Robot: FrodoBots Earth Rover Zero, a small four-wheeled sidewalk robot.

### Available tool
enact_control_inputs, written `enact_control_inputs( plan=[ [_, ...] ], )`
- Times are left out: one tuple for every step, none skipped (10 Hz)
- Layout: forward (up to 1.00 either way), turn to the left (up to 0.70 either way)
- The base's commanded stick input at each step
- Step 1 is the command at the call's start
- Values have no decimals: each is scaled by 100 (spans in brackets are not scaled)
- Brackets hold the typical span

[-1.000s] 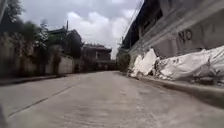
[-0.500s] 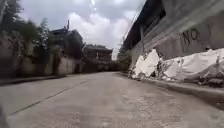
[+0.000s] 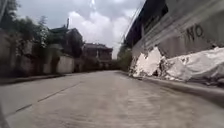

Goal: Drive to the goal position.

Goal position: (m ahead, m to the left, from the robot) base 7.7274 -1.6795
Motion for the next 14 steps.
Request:
enact_control_inputs(
  plan=[
    [50, 1],
    [50, 1],
    [50, 1],
    [50, 1],
    [50, 1],
    [50, 1],
    [50, 1],
    [50, 1],
    [50, 1],
    [50, 1],
    [50, 1],
    [50, 1],
    [50, 1],
    [50, 1]
  ],
)
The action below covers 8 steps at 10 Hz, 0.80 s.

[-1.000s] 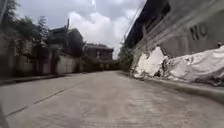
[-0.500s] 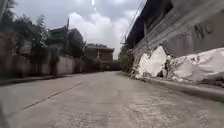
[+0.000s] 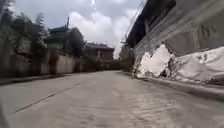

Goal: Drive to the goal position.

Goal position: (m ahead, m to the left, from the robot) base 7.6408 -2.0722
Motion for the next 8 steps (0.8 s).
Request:
enact_control_inputs(
  plan=[
    [50, 1],
    [50, 1],
    [50, 1],
    [50, 1],
    [50, 1],
    [50, 1],
    [50, 1],
    [50, 1]
  ],
)
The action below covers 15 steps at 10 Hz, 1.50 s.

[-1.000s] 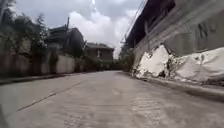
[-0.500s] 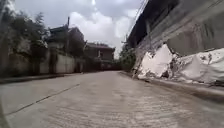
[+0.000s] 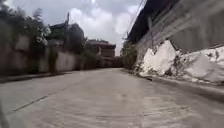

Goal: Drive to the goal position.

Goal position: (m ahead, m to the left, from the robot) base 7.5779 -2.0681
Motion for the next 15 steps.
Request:
enact_control_inputs(
  plan=[
    [50, 1],
    [50, -4],
    [50, -29],
    [50, -49],
    [50, -49],
    [50, -49],
    [50, -49],
    [50, -49],
    [50, -49],
    [50, -49],
    [50, -40],
    [50, -21],
    [50, -1],
    [50, 1],
    [50, 1]
  ],
)
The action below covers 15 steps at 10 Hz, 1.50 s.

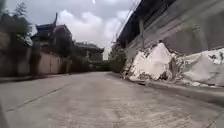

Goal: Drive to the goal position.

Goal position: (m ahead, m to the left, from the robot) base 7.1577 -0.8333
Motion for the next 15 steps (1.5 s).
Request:
enact_control_inputs(
  plan=[
    [50, 1],
    [50, 1],
    [50, 1],
    [50, 1],
    [50, 1],
    [50, 1],
    [50, 1],
    [50, 1],
    [50, 1],
    [50, 1],
    [50, 1],
    [50, 1],
    [50, 1],
    [50, 1],
    [50, 1]
  ],
)
